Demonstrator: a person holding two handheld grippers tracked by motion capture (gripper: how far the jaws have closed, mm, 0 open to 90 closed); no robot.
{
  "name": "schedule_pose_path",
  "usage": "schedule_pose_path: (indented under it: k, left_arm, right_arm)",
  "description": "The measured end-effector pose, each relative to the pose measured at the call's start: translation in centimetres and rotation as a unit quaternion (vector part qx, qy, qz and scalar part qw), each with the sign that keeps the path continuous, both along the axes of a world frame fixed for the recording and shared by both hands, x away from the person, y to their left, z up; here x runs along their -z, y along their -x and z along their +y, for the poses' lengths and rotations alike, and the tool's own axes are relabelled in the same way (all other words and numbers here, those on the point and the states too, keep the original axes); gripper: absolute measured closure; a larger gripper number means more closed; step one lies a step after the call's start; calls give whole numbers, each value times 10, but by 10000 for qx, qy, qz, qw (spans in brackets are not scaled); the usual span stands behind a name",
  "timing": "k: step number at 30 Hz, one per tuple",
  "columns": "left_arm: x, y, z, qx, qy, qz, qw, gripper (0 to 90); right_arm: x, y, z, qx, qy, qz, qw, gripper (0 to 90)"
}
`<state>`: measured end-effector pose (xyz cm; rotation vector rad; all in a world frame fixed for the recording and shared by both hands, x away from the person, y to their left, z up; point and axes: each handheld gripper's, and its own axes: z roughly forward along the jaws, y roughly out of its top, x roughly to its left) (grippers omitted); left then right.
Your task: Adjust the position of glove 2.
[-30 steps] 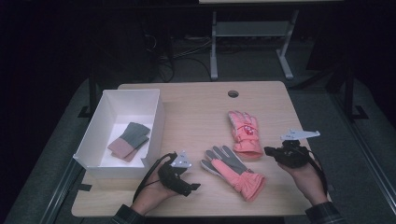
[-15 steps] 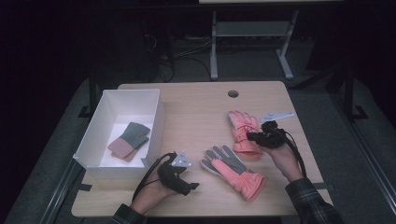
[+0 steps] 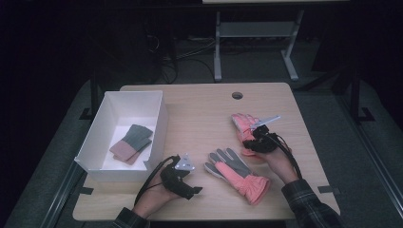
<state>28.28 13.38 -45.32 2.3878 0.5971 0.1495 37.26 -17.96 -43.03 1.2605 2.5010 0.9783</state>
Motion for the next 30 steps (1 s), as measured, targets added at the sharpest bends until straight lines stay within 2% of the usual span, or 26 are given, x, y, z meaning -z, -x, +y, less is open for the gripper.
schedule_pose_path:
  k: [6,9,11,14,16,18,22,24,25,27,30]
  left_arm:
    - [1,0,-1,23,-34,29,10000,171]
    - [1,1,-1,11,-10,24,10000,171]
    - [1,1,-1,3,-11,32,10000,171]
    - [1,0,0,7,-37,42,10000,171]
    - [1,0,0,17,-51,57,10000,171]
    - [1,0,0,1,-29,63,10000,171]
    - [1,-2,0,-39,-21,70,10000,171]
    - [0,-1,0,-21,-51,82,10000,171]
    - [0,-1,0,-5,-63,76,10000,171]
    - [1,-1,0,12,-70,79,9999,171]
    - [1,-1,0,27,-85,97,9999,171]
  right_arm:
    - [-1,6,-29,58,26,35,10000,899]
    - [0,6,-46,173,-8,55,9998,899]
    - [-2,5,-56,253,55,24,9997,899]
    - [-3,2,-72,373,-31,65,9993,890]
    - [-4,0,-78,354,-101,116,9993,864]
    - [-7,-1,-80,248,-163,90,9995,826]
    - [-20,-12,-77,25,-58,40,10000,710]
    - [-21,-22,-72,-179,50,72,9998,650]
    - [-21,-28,-69,-294,191,97,9993,617]
    - [-22,-39,-66,-410,311,114,9986,574]
    - [-24,-52,-63,-485,297,126,9983,549]
